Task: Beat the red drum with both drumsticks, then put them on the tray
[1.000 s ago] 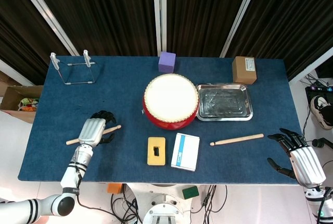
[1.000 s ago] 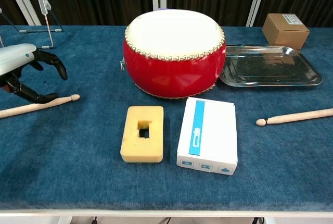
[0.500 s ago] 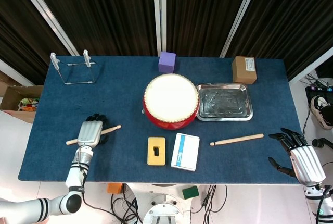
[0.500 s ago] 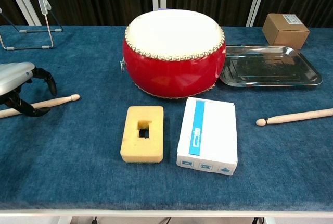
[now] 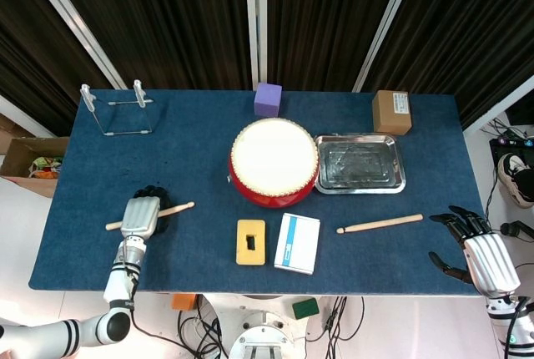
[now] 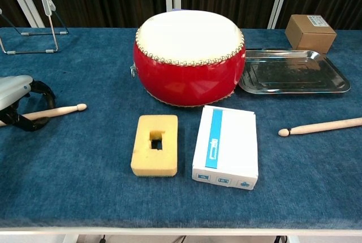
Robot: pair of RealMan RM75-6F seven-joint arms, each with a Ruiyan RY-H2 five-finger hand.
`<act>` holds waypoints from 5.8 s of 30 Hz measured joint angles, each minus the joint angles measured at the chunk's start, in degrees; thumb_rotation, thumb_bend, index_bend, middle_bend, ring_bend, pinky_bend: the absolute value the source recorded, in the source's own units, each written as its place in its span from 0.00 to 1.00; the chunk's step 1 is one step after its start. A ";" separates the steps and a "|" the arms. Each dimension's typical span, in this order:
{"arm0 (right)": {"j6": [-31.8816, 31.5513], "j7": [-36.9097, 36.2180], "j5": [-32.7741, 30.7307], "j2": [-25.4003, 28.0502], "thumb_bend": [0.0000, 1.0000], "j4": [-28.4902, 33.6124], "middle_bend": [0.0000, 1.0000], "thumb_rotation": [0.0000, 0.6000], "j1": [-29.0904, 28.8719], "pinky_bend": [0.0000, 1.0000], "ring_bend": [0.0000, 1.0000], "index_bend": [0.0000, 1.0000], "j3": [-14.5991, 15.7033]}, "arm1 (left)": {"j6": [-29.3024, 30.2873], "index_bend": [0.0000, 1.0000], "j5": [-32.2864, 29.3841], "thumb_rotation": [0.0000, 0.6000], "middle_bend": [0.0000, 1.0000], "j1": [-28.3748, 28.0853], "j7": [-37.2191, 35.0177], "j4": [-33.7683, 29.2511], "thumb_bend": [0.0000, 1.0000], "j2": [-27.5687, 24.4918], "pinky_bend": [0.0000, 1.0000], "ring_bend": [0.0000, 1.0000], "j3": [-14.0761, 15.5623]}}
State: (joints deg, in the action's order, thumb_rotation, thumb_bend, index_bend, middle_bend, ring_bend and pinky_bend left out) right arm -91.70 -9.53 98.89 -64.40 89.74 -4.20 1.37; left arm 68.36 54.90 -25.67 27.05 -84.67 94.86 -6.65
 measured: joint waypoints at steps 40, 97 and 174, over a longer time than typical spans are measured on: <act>0.62 2.38 -0.29 0.11 0.18 1.81 0.35 1.00 -0.27 0.27 0.16 0.32 -0.57 | 7.91 0.51 18.90 1.00 0.56 11.44 -102.54 16.39 0.56 9.04 0.53 0.49 -10.37; -0.03 1.98 -0.96 0.61 0.18 2.62 0.37 1.00 0.34 0.27 0.16 0.32 -1.12 | 9.52 0.80 22.86 0.77 0.88 16.14 -91.15 21.13 0.10 9.60 0.86 0.84 -4.86; 30.23 32.86 -12.90 -16.51 0.31 -2.10 0.29 1.00 -16.51 0.20 0.05 0.42 -3.49 | 6.64 1.00 23.84 1.00 1.00 4.94 -11.75 -6.40 0.34 -10.88 1.00 1.00 -4.42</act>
State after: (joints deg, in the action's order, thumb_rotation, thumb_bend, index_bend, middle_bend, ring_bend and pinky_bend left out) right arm -61.47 23.33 86.00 -80.91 87.64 -20.71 -2.13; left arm 75.00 78.75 -20.73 15.30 -91.07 83.98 -11.07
